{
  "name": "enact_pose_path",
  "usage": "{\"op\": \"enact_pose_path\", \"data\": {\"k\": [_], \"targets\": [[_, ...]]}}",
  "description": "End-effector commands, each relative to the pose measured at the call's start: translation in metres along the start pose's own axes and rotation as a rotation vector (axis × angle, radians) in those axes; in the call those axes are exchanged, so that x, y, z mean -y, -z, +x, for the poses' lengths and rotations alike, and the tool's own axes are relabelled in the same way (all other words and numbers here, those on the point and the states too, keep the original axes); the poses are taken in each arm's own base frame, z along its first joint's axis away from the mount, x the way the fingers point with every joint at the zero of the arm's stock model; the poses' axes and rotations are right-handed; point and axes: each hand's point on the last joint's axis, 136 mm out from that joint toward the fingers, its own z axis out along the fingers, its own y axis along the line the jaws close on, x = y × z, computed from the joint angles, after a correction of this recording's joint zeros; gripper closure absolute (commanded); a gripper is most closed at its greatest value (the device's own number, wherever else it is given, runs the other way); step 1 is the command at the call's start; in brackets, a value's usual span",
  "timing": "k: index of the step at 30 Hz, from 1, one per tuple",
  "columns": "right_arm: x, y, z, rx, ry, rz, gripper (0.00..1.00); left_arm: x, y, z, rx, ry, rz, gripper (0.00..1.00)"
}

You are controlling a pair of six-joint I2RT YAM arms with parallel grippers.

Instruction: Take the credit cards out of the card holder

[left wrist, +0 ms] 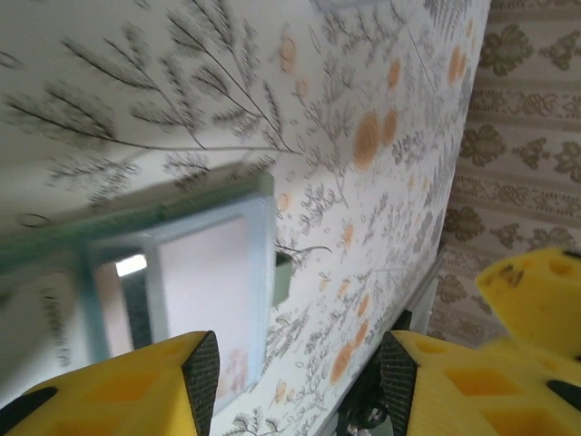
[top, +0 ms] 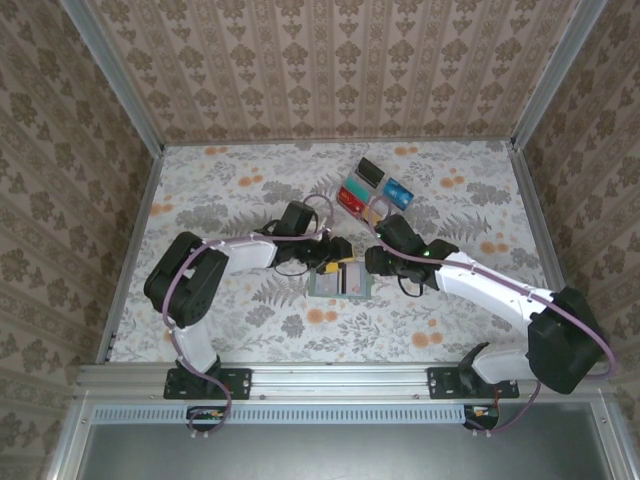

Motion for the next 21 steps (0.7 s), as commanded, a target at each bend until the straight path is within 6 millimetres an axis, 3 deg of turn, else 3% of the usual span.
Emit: {"op": "enact_pose_path", "data": {"k": [1, 6, 9, 21], "targets": [[-0.021, -0.018, 0.015, -0.097, -0.008, -0.101, 0.6, -0.015, 0.011, -0.001, 0.024, 0.023, -0.062, 0.51], [-0.037, -0.04, 0.025, -0.18, -0.037, -0.156, 0.71, -0.031, 0.013, 0.007, -0.008, 0.047, -0.152, 0.58], [-0.038, -0.05, 0.03, -0.216, -0.042, -0.149, 0.79, -0.031, 0.01, 0.009, -0.027, 0.063, -0.169, 0.59], [-0.034, -0.077, 0.05, -0.31, -0.054, -0.108, 0.82, -0.039, 0.0, 0.008, -0.045, 0.091, -0.207, 0.6]]}}
